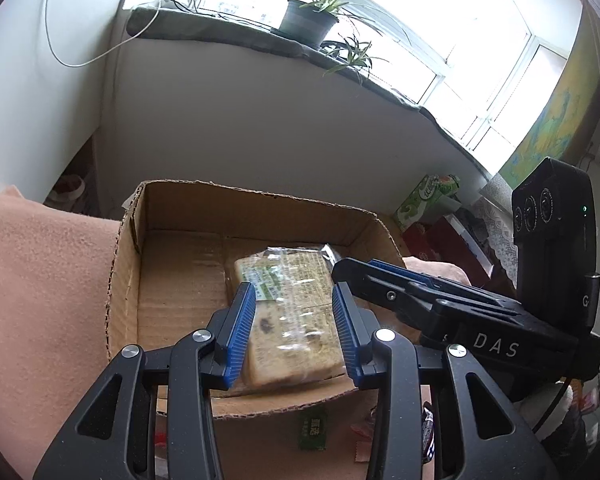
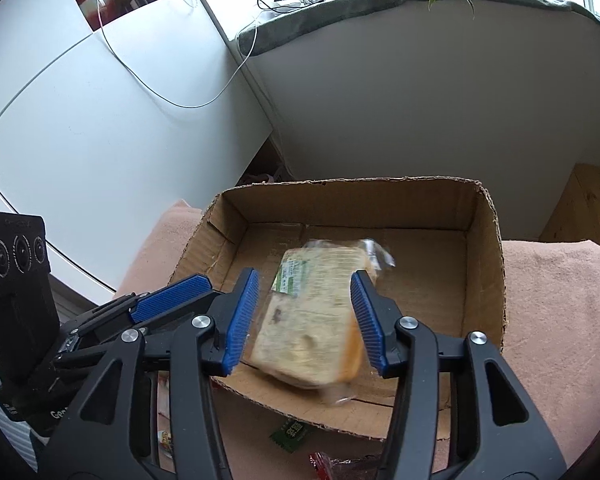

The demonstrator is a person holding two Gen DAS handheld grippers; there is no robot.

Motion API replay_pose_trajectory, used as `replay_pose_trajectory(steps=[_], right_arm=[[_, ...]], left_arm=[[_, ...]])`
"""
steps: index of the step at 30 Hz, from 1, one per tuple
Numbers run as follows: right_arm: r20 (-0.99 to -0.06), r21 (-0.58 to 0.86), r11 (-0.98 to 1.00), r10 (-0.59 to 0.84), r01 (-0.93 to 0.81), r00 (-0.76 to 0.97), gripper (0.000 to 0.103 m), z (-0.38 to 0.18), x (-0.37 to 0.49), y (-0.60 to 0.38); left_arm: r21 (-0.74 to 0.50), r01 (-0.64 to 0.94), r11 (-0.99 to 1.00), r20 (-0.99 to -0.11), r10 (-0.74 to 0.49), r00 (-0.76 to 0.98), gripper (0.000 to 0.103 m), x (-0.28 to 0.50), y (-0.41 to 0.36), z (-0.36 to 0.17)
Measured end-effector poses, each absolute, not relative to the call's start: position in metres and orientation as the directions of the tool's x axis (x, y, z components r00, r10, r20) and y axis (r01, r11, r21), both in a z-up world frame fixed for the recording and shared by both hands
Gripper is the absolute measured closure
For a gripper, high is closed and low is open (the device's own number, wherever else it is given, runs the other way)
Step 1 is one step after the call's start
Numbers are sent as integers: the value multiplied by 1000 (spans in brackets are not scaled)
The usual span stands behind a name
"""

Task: Organize snacks
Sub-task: 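Lift the bread loaf into the cardboard box and open both grippers, then move the left gripper to the round snack cup while the right gripper approaches the green candy packet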

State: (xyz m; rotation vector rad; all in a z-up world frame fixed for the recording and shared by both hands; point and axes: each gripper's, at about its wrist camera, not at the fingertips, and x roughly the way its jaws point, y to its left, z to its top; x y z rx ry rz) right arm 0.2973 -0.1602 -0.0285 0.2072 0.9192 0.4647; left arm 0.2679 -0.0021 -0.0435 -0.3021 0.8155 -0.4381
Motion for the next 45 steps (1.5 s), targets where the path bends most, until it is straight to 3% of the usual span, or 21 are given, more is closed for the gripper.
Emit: replay_pose_trajectory(steps=[6,19,22,26,39,45], right_arm=[[-718,338,894,447,-295,533,47,-24,288,-160],[-717,237,926,372,-295,589,46,-6,244,-174],[-722,222,934,351,-281,596,40,-5,230,-182],[-728,192,944,321,-270,605,39,-5,209,-194],[-764,129,962,250,-240,595,39,-24,135,-223],[-791,104,960,239,-260,563,39,-41,101,-213]], left_arm=[[-405,257,877,-626,-471,621,66,260,2,-35],[-319,291,902,-613,-431,662,63,215,13,-6],[-291,288,913,-612,-409,677,63,202,18,-3],[-280,287,916,-606,-401,687,63,186,31,-2],[-327,242,913,-641,-403,653,63,125,67,-42],[-288,252,924,-692,-383,612,63,110,54,-66]])
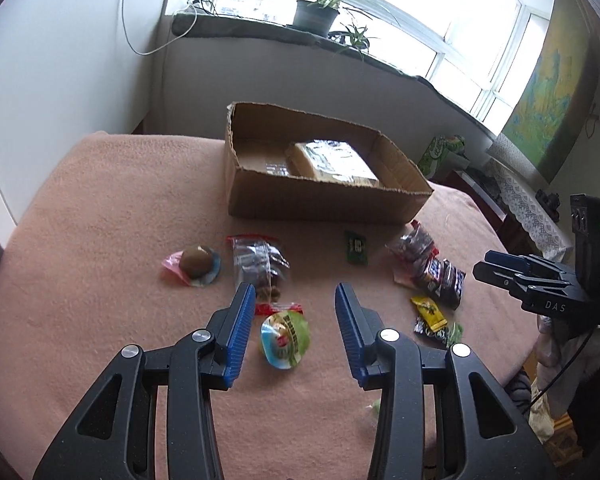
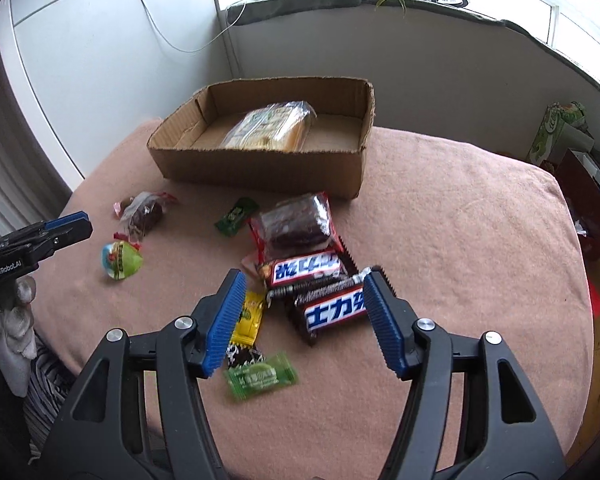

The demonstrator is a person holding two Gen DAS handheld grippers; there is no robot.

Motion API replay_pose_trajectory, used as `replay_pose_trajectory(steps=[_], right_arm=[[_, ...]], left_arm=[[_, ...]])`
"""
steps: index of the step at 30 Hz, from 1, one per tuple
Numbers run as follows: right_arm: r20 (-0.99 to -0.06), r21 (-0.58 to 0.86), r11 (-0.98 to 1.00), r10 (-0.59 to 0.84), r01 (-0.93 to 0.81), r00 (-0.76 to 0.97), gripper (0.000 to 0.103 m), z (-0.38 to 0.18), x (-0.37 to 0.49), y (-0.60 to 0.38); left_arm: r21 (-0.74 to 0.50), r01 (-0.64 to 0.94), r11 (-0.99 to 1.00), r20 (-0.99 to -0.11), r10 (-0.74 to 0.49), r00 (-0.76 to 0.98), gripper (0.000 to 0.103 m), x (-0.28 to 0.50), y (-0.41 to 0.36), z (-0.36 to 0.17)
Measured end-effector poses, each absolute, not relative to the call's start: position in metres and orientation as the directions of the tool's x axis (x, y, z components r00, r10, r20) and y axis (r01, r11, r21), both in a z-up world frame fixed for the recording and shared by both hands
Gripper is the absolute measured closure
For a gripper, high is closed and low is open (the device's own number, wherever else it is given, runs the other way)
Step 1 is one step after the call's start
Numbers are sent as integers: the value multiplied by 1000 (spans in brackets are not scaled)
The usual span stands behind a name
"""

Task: Organize snacks
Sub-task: 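Move the left gripper to the round snack cup while the right gripper approaches the green candy packet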

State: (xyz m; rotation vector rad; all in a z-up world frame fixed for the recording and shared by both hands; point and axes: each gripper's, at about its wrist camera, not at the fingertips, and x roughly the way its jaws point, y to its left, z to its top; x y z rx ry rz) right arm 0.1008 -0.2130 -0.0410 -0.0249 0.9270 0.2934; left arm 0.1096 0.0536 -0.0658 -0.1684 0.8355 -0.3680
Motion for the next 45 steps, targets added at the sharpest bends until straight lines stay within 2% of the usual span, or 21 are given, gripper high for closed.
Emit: replay_pose_trajectory(steps=[3,6,10,18,25,33,38,39,45], right_arm=[[-806,78,959,221,-272,549,39,-52,86,-205],[-823,59,955,212,-290,527,39,-64,75,-198],[-838,54,956,201,-290,507,39,-77,72,-195],[-846,22,953,179,-302,502,39,-88,75,-188],[-844,11,953,171,-303,508,39,-88,73,-186],[-846,22,952,180,-304,503,39,-92,71,-186],[-844,19,950,182,-311,504,40,-94,72,-184],[-846,17,949,181,-314,502,44,-94,71,-184],[-843,7,945,182,-327,507,50,-95,69,-180]], left_arm=[[-256,245,935,-713,-354,605,59,108,48,-75],[-246,254,935,-732,-351,584,59,108,41,-84],[-173,256,951,-766,-293,572,58,111,28,-97],[-126,260,957,-784,-257,566,57,113,17,-107],[-103,240,965,-795,-225,563,55,115,15,-114],[-139,239,961,-789,-253,561,55,115,19,-114],[-141,254,957,-787,-264,558,59,114,17,-114],[-138,255,957,-788,-262,556,60,114,16,-115],[-139,258,956,-787,-265,557,67,115,15,-115]])
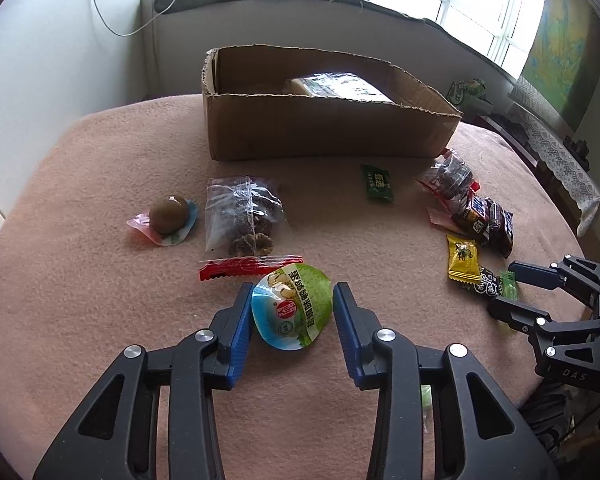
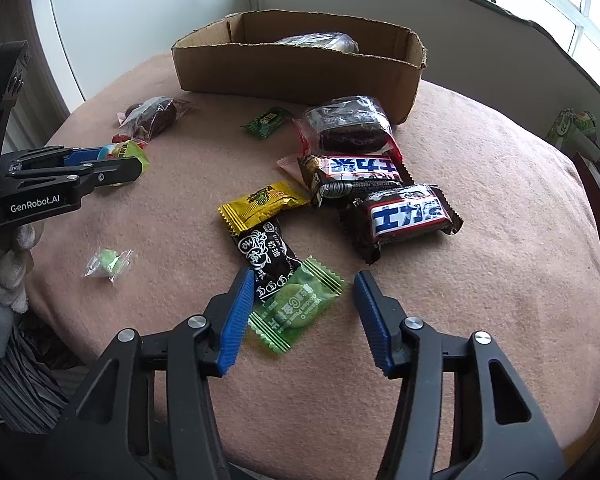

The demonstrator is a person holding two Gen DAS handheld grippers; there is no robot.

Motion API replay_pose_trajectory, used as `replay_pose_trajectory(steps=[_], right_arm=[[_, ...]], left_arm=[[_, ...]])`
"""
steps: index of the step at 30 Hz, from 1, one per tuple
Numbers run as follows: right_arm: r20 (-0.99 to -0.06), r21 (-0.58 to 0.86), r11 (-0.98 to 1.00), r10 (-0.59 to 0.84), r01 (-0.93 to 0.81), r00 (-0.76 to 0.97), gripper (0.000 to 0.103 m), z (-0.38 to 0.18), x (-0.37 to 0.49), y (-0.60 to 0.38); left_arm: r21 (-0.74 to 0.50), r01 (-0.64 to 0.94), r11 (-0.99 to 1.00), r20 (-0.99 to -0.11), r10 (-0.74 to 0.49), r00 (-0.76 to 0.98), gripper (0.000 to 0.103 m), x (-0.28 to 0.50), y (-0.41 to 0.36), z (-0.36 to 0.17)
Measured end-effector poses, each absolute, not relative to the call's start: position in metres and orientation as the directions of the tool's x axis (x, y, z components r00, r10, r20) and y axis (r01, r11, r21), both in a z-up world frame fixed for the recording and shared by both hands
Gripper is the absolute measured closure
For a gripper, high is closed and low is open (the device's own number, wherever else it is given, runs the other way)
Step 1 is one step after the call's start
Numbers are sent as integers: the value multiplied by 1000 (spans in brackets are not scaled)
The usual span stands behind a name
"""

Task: Organize snacks
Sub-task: 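Move the left gripper to the round snack cup while the right gripper approaches the green candy packet, then grasp the round snack cup with the left gripper while the right gripper grasps the green packet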

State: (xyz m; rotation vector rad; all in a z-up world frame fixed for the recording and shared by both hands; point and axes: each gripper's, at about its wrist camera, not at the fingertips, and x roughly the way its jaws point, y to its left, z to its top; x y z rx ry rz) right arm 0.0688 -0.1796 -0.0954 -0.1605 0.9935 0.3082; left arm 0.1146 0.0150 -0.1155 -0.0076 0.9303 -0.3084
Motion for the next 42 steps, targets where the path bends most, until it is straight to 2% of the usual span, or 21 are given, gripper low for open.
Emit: replay_pose_trajectory(steps=[7,15,42], right_arm=[[-842,22,940,201,-340,501,68,-94,68,-179],[-838,38,937,219,-346,499,78,-90,66,-179],[-806,56,940,241,-336,540,79,-65,55,-190]], left_arm=[[-147,263,954,-781,-275,561,74,113,17,-115],[-134,272,953,-775,-272,571,75,110,14,-113],[-219,262,940,-735,-336,589,77,100,22,-101]])
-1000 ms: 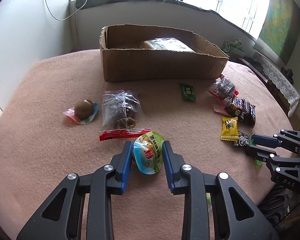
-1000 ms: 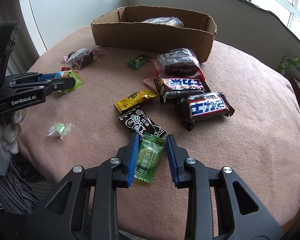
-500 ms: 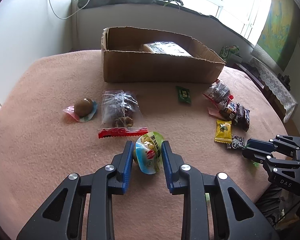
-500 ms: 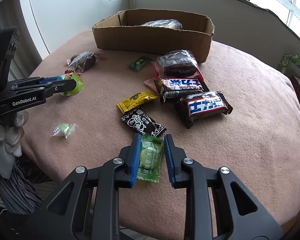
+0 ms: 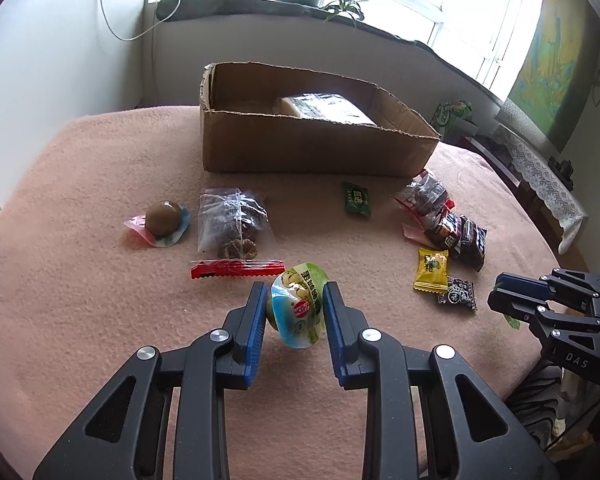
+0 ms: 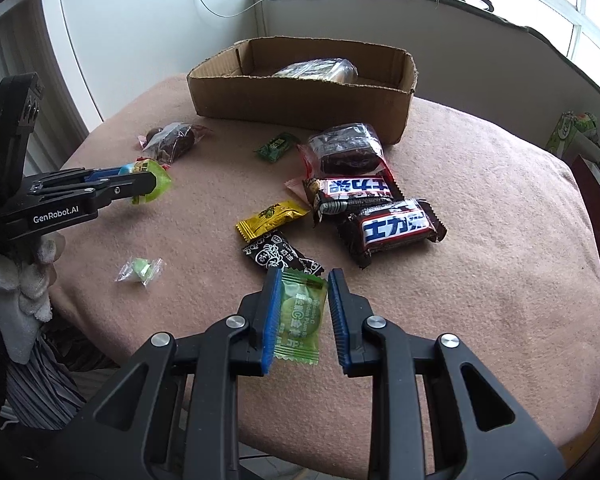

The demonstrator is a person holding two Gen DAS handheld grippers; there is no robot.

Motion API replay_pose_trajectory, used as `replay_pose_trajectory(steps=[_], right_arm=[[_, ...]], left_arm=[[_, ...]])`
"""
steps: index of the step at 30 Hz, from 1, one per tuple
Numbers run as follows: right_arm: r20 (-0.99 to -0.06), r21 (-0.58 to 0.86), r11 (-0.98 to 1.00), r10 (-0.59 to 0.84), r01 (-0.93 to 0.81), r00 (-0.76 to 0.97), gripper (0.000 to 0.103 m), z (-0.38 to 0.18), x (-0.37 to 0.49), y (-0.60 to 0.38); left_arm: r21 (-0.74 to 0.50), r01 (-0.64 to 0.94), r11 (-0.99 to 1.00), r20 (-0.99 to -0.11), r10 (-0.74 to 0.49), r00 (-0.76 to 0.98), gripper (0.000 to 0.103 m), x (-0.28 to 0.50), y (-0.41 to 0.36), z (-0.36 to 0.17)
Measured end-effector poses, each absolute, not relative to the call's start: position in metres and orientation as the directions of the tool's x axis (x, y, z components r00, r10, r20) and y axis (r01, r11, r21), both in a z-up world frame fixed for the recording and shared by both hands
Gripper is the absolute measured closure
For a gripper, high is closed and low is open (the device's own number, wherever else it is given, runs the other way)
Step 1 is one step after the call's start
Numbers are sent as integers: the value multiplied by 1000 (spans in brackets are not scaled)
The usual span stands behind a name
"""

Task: Organize snacks
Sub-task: 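Grasp the round snack cup with the left gripper while the right gripper grasps the green packet, then carry both snacks into the cardboard box and open both grippers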

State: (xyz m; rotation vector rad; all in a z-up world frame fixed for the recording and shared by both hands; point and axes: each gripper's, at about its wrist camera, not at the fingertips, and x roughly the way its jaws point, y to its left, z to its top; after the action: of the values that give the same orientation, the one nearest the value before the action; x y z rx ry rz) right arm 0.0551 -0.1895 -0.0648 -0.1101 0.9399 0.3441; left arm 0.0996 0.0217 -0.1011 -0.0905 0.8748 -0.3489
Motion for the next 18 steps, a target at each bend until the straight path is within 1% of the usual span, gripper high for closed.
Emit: replay_pose_trajectory(steps=[10,18], right_arm=[[-762,52,937,260,-345,593,79,-32,70,-189],[-724,51,932,282,-360,629,79,-6,99,-190]], left_arm=[[-243,271,931,-699,-362,617,77,104,23,-80],[-253,275,928,-663,-373,649,77,120,22,-54]])
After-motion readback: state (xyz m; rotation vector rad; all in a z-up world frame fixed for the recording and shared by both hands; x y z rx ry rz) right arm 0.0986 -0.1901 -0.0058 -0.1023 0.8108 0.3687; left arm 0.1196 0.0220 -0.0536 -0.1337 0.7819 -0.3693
